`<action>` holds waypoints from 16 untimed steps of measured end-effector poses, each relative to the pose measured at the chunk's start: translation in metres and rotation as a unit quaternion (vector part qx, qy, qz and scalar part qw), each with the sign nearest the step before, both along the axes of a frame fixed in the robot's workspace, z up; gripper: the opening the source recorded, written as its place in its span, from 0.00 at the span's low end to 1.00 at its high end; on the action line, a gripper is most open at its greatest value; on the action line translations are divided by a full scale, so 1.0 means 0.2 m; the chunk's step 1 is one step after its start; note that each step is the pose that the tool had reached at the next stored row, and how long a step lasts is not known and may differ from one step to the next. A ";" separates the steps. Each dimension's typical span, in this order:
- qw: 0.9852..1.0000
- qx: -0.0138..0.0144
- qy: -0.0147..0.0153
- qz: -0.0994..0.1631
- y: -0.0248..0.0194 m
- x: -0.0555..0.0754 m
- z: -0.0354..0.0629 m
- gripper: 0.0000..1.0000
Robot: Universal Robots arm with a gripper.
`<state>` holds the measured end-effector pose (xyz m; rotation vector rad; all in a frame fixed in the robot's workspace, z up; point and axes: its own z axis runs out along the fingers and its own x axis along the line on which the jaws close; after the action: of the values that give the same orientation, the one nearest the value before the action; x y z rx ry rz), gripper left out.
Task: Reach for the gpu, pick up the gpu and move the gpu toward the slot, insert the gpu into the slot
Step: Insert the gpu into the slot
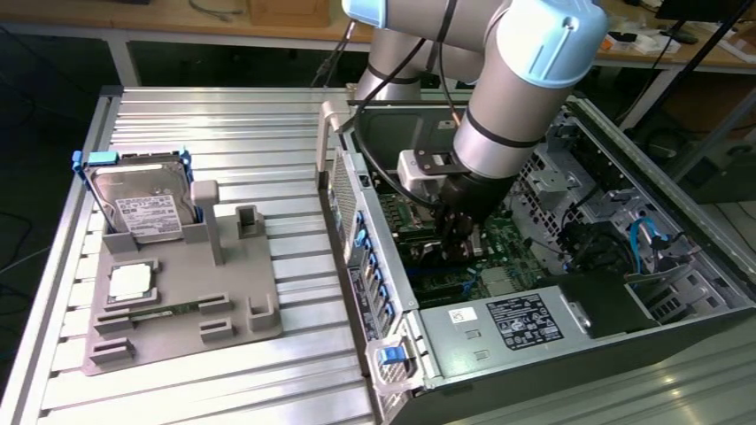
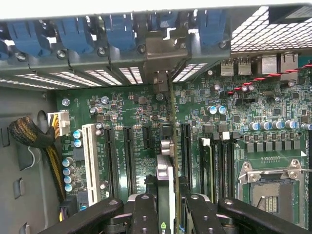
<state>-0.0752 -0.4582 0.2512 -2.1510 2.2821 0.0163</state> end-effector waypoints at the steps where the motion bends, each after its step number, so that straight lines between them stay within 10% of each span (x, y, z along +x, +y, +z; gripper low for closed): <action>1: 1.000 0.000 0.000 0.000 0.000 0.00 -0.001 0.27; 16: 1.000 0.000 0.000 0.000 0.000 0.00 -0.023 0.27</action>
<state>-0.0752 -0.4582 0.2466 -2.1509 2.2820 0.0169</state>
